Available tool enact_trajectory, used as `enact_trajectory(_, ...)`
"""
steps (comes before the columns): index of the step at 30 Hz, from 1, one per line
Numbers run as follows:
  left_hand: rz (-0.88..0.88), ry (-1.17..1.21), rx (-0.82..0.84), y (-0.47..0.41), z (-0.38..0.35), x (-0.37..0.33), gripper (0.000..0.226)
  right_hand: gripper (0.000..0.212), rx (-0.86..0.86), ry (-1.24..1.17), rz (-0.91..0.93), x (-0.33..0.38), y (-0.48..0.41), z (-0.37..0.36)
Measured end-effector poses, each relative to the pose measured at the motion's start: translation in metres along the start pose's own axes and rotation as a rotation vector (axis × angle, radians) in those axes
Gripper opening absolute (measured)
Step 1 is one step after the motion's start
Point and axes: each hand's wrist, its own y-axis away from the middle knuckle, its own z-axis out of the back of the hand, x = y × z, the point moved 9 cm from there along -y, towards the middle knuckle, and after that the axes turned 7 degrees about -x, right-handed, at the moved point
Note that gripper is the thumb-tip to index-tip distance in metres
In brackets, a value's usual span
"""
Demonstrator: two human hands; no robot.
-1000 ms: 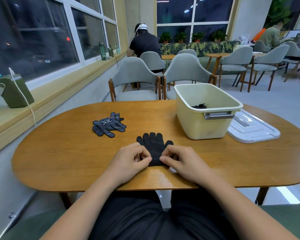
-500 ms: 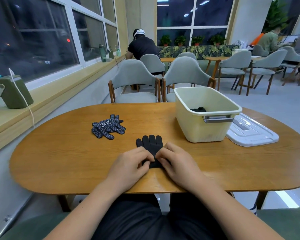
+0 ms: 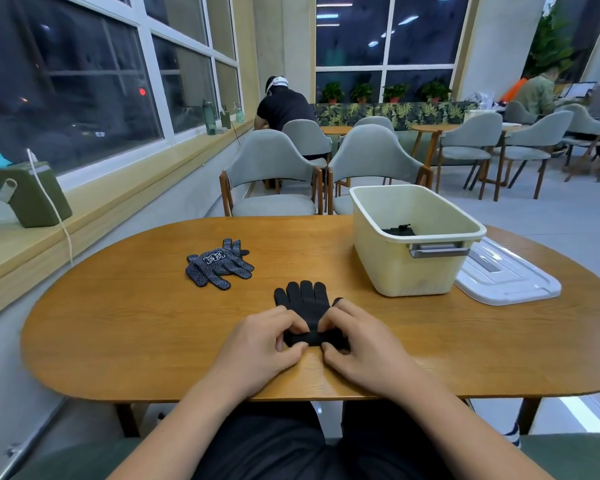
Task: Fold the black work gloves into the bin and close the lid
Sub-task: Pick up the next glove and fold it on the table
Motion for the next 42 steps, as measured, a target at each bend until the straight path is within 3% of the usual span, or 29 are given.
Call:
enact_trajectory(5,0.064,0.039,-0.009,0.000,0.002,0.005,0.020,0.014,-0.005,-0.067,-0.028,-0.002,0.002,0.004)
enact_trajectory(12,0.097,0.033,-0.006,-0.001,0.003,0.007,0.002,0.005,0.012,-0.143,-0.087,-0.006,0.000,0.005)
enact_trajectory(23,0.216,0.015,-0.063,-0.006,0.005,0.022,0.014,0.014,-0.089,-0.098,-0.174,-0.022,-0.006,0.003)
enact_trajectory(26,0.157,-0.002,-0.068,-0.006,0.007,0.014,0.010,0.004,-0.114,-0.091,-0.063,-0.012,-0.004,0.005)
enact_trajectory(31,-0.023,-0.024,-0.057,-0.003,0.007,-0.004,0.023,0.014,-0.121,-0.002,0.046,-0.002,-0.001,0.004)
enact_trajectory(42,0.022,-0.030,-0.005,-0.003,0.004,0.000,0.024,0.029,-0.048,0.030,0.002,-0.004,-0.001,0.001)
